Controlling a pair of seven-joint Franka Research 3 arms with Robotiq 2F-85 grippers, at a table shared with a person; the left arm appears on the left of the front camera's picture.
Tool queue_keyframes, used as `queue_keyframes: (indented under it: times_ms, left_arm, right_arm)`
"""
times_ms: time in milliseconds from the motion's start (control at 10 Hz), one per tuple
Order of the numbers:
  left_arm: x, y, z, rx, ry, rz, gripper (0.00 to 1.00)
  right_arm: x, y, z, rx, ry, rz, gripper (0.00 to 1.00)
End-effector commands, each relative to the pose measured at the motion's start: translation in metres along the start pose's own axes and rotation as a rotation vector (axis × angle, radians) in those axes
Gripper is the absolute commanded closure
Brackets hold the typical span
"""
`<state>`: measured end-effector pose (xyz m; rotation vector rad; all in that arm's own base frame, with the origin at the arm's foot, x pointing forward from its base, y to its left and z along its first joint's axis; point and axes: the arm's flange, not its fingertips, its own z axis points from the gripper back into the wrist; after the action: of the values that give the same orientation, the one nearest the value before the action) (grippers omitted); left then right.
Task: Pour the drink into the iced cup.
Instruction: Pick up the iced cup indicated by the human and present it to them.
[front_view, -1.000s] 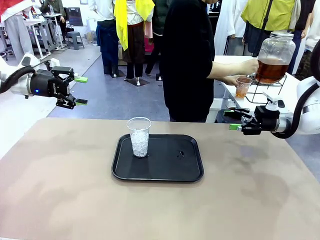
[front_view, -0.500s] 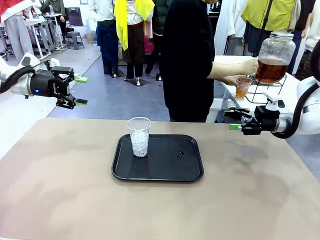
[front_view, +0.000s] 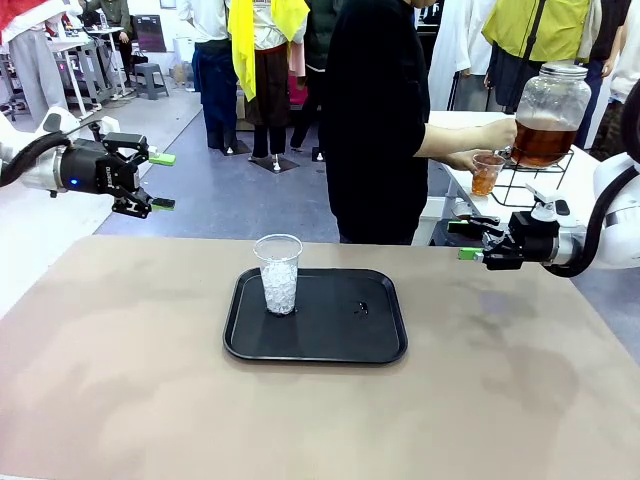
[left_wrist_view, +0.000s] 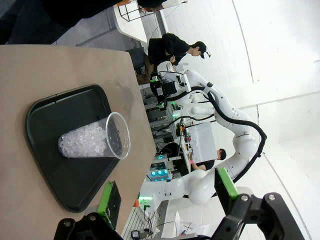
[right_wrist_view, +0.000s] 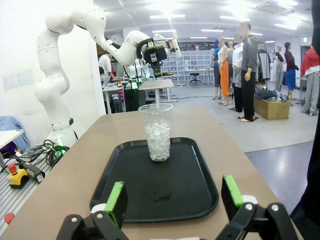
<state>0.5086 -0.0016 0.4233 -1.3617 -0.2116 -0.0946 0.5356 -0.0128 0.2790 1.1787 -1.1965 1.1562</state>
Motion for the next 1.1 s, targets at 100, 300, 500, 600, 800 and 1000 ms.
queue_keyframes:
  times_ms: [100,300,500,600,800,1000]
  left_arm:
    - [-0.0017,-0.001,-0.0001,0.002,-0.003,-0.001,0.0]
    - [-0.0017,-0.001,-0.0001,0.002,-0.003,-0.001,0.0]
    - [-0.0017,-0.001,-0.0001,0.002,-0.003,-0.001,0.0]
    - [-0.0017,-0.001,-0.0001,0.002,-0.003,-0.001,0.0]
    - [-0.0017,-0.001,-0.0001,0.002,-0.003,-0.001,0.0]
    - [-0.0017,-0.001,-0.0001,0.002,-0.003,-0.001,0.0]
  right_arm:
    - [0.0032,-0.0022,0.0005,0.0,0.002,0.003,0.0]
    - [0.0032,-0.0022,0.0005,0.0,0.002,0.003,0.0]
    - [0.0032,-0.0022,0.0005,0.0,0.002,0.003,0.0]
    - [0.0032,-0.0022,0.0005,0.0,0.002,0.003,0.0]
    - [0.0032,-0.0022,0.0005,0.0,0.002,0.003,0.0]
    - [0.0032,-0.0022,0.0005,0.0,0.002,0.003,0.0]
